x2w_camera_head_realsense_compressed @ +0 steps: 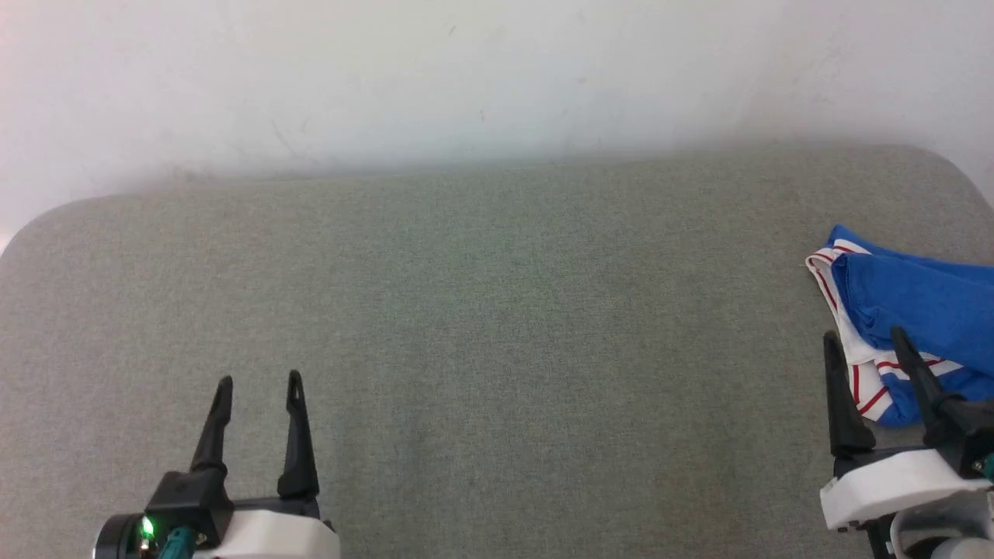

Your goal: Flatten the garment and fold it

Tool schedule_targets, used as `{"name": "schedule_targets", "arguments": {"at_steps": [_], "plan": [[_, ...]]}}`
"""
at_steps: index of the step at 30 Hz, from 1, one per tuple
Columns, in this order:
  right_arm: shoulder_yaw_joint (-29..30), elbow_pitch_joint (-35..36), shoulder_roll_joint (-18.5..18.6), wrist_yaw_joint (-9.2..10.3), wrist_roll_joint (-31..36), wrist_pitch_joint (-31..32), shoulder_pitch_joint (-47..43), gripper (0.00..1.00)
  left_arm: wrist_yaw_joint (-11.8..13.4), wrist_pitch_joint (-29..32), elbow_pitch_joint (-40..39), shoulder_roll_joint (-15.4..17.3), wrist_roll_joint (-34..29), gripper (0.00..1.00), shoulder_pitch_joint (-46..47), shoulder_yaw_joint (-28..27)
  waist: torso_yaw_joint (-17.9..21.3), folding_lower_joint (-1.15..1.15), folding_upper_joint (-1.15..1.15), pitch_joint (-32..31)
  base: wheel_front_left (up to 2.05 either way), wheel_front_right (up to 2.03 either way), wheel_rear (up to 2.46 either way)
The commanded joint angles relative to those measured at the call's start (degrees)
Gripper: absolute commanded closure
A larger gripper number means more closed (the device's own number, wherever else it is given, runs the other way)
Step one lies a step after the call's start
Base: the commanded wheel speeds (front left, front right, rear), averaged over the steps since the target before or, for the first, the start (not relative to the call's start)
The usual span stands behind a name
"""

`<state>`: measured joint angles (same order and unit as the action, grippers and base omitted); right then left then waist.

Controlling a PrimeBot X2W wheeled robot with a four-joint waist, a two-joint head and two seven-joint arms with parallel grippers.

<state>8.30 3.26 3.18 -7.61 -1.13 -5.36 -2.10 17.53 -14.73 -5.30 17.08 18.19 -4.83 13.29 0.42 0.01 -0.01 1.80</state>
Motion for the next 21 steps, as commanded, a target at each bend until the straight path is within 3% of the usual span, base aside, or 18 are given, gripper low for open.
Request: {"name": "schedule_targets", "arguments": {"at_steps": [1, 21], "plan": [[-0.26, -1.37, -0.28, 0.12, -0.46, -1.09, -1.07, 0.0, -0.52, -0.27, 0.32, -0.84, 0.05, 0.0, -1.39, -0.26, 0.09, -0.01, 0.01, -0.46, 0.0, 0.0, 0.0], [-1.1, -5.12, -0.3, 0.12, -2.23, -2.32, -2.04, 0.0, -3.48, -0.27, 1.61, -4.88, -1.66, 0.0, -3.96, -3.45, 0.52, -0.01, 0.01, -1.45, 0.0, 0.0, 0.0]]}}
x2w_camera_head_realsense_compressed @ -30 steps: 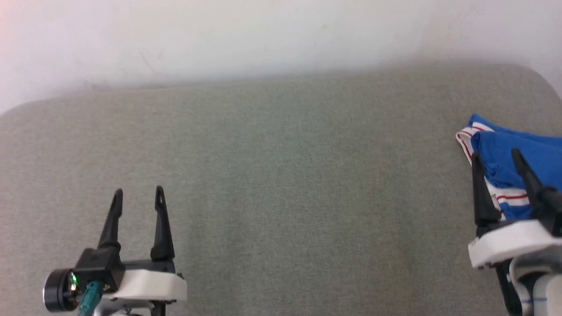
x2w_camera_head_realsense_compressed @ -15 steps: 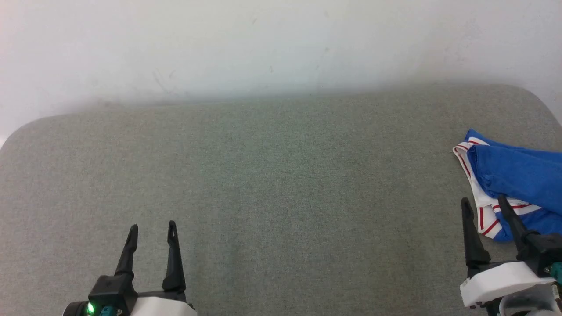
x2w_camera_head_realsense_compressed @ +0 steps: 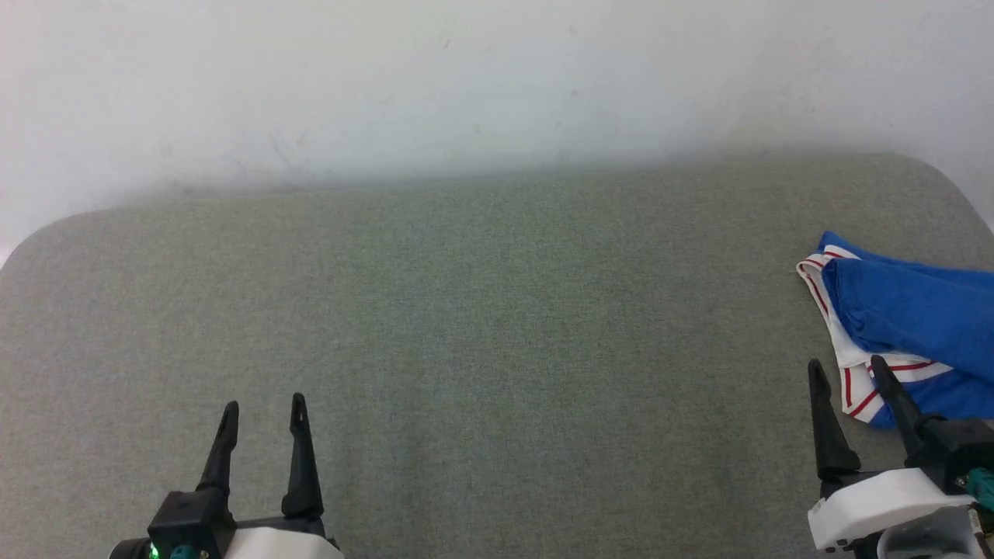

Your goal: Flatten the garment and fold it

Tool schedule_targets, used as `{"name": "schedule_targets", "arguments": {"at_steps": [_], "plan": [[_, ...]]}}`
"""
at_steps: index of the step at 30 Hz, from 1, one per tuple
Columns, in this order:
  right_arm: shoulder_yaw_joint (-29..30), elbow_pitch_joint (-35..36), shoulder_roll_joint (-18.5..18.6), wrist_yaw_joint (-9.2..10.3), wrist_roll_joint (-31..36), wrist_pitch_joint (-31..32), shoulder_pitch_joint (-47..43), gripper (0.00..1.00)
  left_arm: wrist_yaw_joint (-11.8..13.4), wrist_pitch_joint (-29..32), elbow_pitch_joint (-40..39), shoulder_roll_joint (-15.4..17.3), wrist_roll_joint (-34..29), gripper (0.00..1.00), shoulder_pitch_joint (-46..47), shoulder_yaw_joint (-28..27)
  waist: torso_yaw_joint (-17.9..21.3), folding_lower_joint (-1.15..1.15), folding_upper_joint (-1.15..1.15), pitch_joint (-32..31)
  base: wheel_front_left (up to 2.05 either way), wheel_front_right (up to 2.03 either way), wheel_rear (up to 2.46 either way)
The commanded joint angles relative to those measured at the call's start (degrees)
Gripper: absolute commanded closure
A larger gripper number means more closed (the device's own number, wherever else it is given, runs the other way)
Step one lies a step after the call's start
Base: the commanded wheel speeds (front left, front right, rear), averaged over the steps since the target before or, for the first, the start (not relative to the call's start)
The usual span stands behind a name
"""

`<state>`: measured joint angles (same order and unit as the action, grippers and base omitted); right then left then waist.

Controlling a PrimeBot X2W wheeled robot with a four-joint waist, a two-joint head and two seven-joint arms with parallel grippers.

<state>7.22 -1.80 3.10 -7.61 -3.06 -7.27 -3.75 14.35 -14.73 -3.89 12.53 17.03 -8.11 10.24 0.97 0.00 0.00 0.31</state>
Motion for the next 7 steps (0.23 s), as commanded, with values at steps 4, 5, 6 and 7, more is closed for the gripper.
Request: {"name": "schedule_targets", "arguments": {"at_steps": [4, 5, 6, 7], "plan": [[0.07, -0.02, 0.02, 0.0, -0.05, 0.03, 0.0, 1.0, -0.23, 0.02, -0.02, -0.63, -0.38, 1.0, 0.01, -1.03, -0.11, 0.0, 0.0, 0.2, 0.0, 0.0, 0.0], [0.05, -0.02, 0.04, -0.01, -0.04, 0.11, 0.01, 1.0, -0.22, 0.08, -0.01, -0.61, -0.4, 1.0, 0.01, -0.97, -0.11, 0.0, 0.0, 0.2, 0.0, 0.0, 0.0], [0.01, -0.02, 0.04, 0.0, -0.03, 0.17, 0.02, 1.0, -0.25, 0.12, -0.01, -0.64, -0.44, 1.0, 0.03, -0.95, -0.11, 0.0, 0.0, 0.19, 0.0, 0.0, 0.0], [0.03, -0.02, 0.05, 0.0, -0.04, 0.17, 0.01, 1.0, -0.21, 0.1, -0.02, -0.62, -0.41, 1.0, 0.01, -0.92, -0.1, 0.0, 0.0, 0.2, 0.0, 0.0, 0.0]]}}
